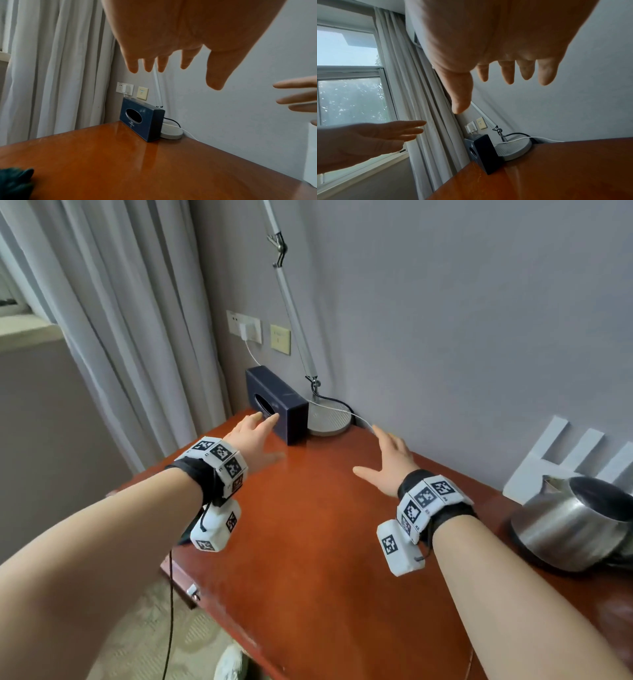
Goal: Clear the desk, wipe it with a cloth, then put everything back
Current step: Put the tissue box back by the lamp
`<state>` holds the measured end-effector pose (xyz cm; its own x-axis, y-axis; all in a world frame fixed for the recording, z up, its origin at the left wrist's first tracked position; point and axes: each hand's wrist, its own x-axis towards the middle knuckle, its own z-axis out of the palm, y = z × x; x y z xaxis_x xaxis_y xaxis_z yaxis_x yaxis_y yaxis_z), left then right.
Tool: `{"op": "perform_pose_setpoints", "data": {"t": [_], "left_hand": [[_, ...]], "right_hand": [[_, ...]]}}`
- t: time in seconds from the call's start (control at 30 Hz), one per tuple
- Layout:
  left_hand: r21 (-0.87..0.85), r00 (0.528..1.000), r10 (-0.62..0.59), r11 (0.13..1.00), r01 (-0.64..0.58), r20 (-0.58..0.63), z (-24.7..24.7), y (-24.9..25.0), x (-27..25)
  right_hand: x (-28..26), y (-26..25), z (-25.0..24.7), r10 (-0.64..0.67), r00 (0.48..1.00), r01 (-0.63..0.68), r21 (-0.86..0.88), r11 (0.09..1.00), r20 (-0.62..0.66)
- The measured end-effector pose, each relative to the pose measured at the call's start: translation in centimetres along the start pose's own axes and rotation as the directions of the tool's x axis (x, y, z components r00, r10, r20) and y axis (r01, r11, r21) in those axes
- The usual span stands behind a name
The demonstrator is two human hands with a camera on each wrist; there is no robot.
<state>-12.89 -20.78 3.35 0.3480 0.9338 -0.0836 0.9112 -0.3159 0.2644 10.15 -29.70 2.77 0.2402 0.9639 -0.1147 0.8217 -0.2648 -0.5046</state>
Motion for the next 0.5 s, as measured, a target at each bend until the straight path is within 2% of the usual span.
{"op": "perform_pose_setpoints", "data": {"t": [0.17,0.33,0.5], "left_hand": [[0.046,0.999,0.025,0.999,-0.024,-0.022,-1.2,-6.4,11.1],[0.086,0.994,0.034,0.995,-0.043,0.104,-1.7,-12.3,20.3],[0.075,0.986,0.026,0.996,-0.038,0.163,-1.8,-16.0,26.9]], "right_hand": [[8.7,-3.4,3.6,0.099,0.994,-0.097,0.049,0.994,-0.039],[17.2,-7.5,8.0,0.239,0.97,-0.244,0.159,0.957,0.048],[23.4,-10.3,11.4,0.325,0.94,-0.34,0.286,0.896,0.099]]}}
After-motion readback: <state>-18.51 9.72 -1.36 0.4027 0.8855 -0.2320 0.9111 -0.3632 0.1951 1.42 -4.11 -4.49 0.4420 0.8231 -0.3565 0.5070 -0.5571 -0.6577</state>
